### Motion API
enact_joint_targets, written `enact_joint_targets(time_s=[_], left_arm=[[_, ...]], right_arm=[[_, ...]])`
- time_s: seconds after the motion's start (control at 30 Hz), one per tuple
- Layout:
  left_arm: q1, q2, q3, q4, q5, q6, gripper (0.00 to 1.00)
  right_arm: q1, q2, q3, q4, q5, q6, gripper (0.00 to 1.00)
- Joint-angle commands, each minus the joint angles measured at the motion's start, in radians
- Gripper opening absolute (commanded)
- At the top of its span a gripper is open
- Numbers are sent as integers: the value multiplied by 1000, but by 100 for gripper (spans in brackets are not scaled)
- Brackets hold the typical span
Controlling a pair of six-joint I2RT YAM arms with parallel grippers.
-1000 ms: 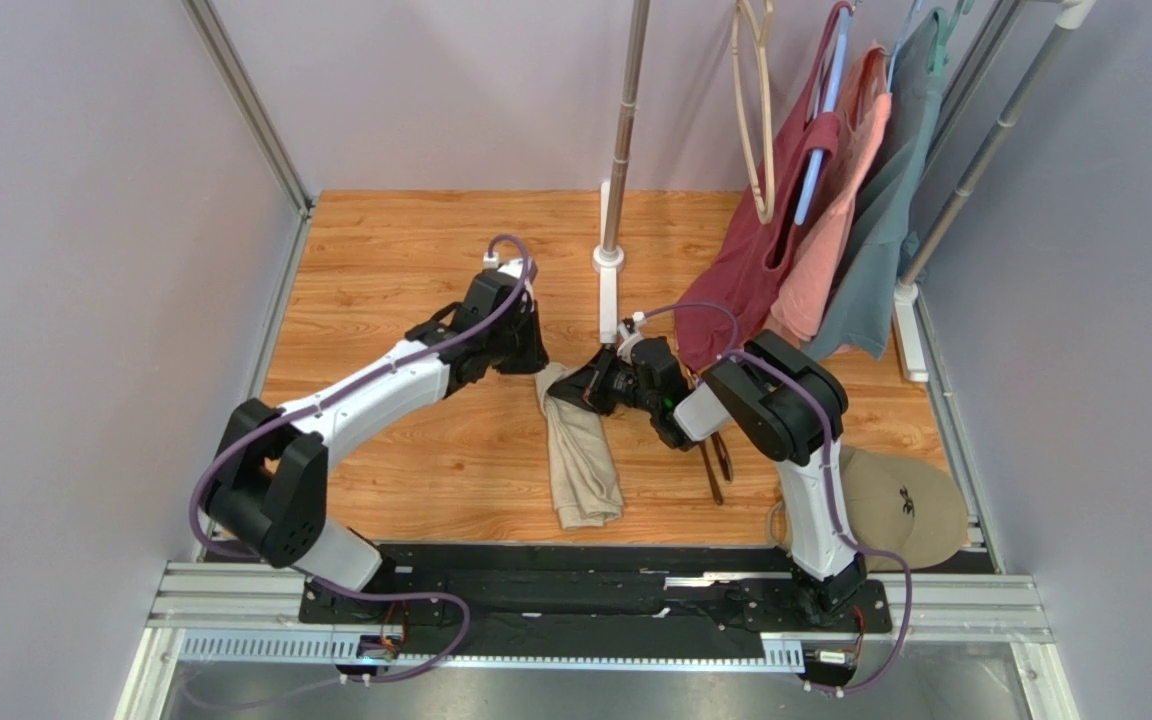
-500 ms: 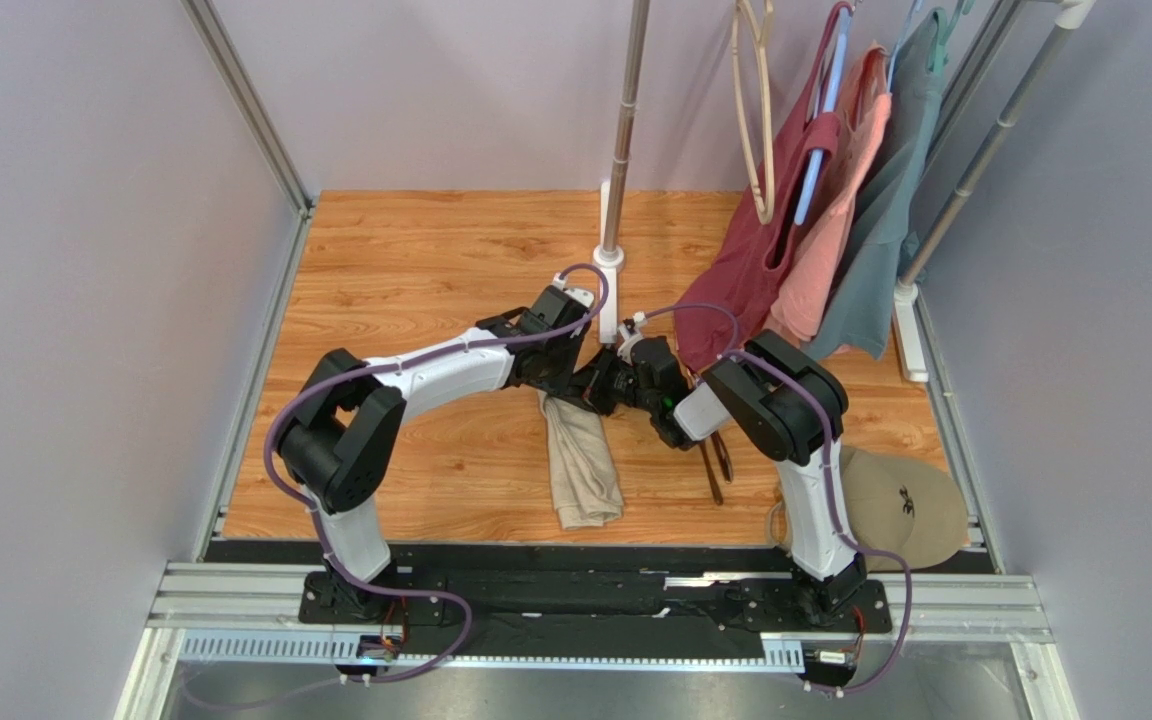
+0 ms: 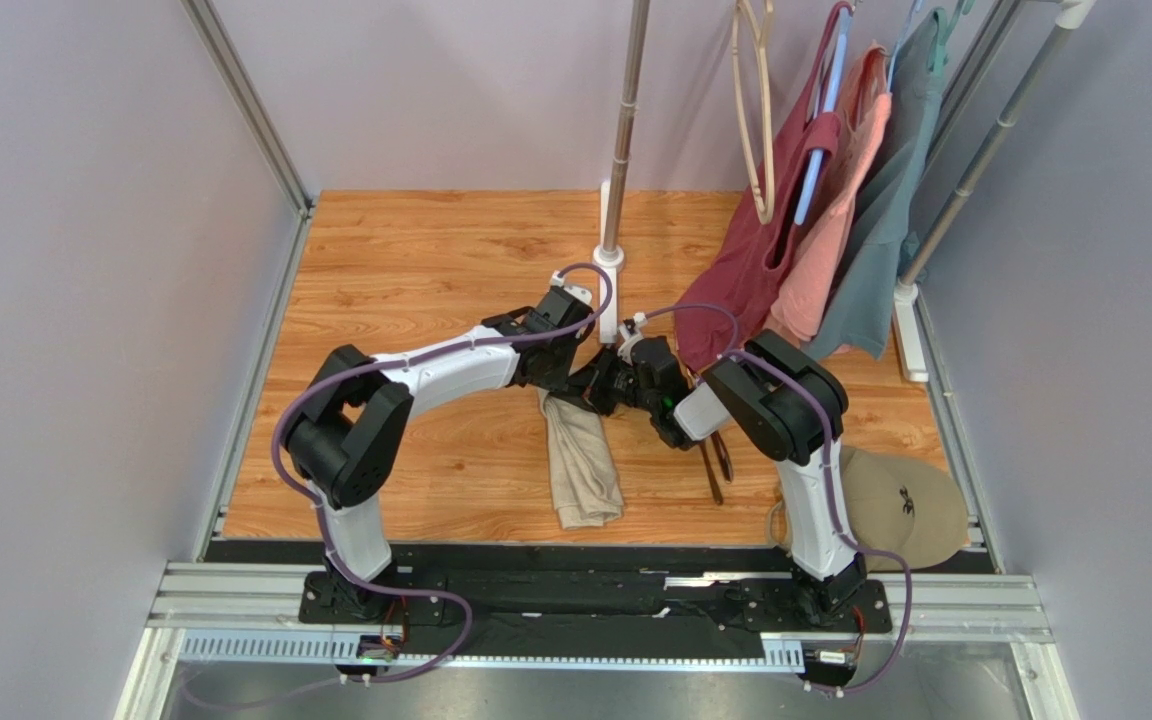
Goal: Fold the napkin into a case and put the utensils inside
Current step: Stuff the top corner of the smaller-rectangle-folded napkin into the folded napkin.
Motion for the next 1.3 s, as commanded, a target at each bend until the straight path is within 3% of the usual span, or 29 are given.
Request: enact_joint_targets(time_s=[0.0, 0.53, 0.83, 1.27], left_arm=[[-5, 37, 33, -12, 26, 8, 25], [-7, -27, 0, -12, 85, 5, 28], [-8, 12, 8, -34, 92, 0, 28], [19, 71, 28, -48, 234, -11, 31]], right_arm=[[2, 29, -8, -41, 20, 3, 0], [2, 44, -3, -32, 0, 9, 0], [0, 54, -5, -16, -6, 17, 0], [0, 60, -14, -3, -6, 24, 0]])
